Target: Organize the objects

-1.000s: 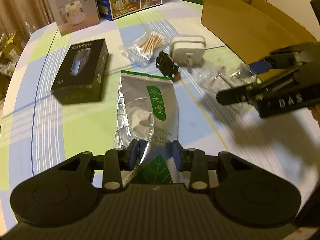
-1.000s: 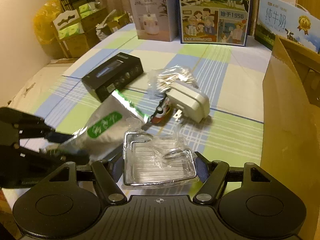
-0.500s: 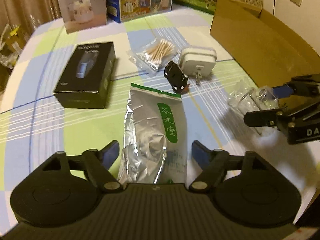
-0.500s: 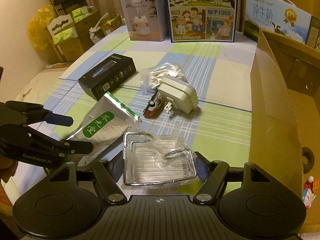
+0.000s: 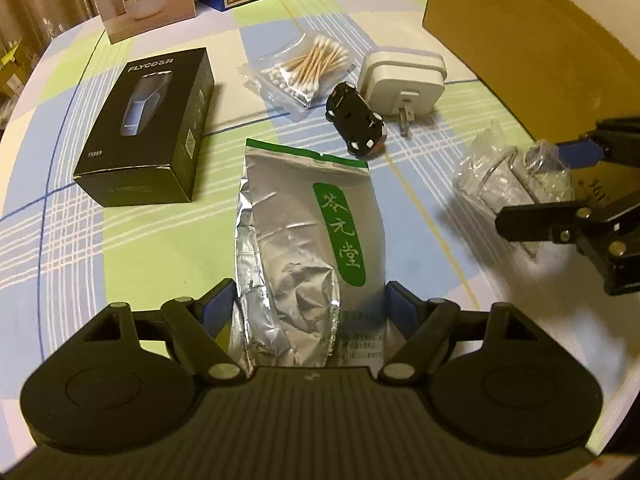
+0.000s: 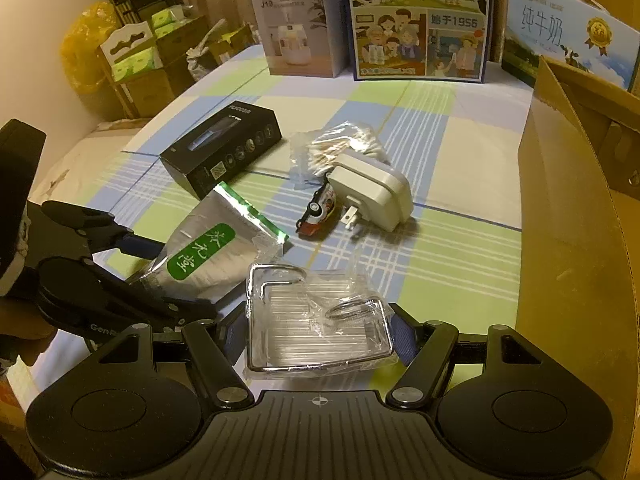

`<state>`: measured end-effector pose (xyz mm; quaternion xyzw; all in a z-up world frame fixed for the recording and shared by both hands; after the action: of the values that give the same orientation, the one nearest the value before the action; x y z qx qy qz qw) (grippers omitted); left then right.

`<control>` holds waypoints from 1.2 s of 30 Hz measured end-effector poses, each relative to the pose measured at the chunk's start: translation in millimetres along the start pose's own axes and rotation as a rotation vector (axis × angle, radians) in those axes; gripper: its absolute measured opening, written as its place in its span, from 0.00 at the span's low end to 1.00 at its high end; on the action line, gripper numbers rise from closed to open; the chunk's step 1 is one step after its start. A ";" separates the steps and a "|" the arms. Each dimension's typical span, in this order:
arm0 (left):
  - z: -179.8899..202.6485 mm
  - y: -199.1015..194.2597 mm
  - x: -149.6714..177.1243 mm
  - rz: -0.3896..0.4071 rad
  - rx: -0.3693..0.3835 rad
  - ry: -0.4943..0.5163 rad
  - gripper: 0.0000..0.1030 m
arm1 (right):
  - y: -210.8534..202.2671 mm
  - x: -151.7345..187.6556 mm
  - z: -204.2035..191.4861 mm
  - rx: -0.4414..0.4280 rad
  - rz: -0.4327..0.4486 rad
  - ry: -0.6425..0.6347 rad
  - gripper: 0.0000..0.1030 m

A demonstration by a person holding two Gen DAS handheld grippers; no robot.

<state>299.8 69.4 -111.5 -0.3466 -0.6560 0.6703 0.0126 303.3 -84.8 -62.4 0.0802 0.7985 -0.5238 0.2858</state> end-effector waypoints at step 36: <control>6.3 -71.9 -21.5 0.175 -0.012 -0.084 0.41 | -46.7 -13.9 -18.1 -0.016 0.135 -0.020 0.65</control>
<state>281.6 63.7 -38.6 -0.3743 -0.6270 0.6790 -0.0758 288.0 -86.9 -12.7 0.1261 0.7925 -0.4978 0.3292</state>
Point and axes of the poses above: each gripper's, at about its wrist camera, not at the fingertips, and y roughly the way its jaws point, z to its right, x to its underside, the point moved 1 cm from there along y, roughly the way its jaws point, and after that the axes turned 14 degrees about y, right-handed, at the moved point
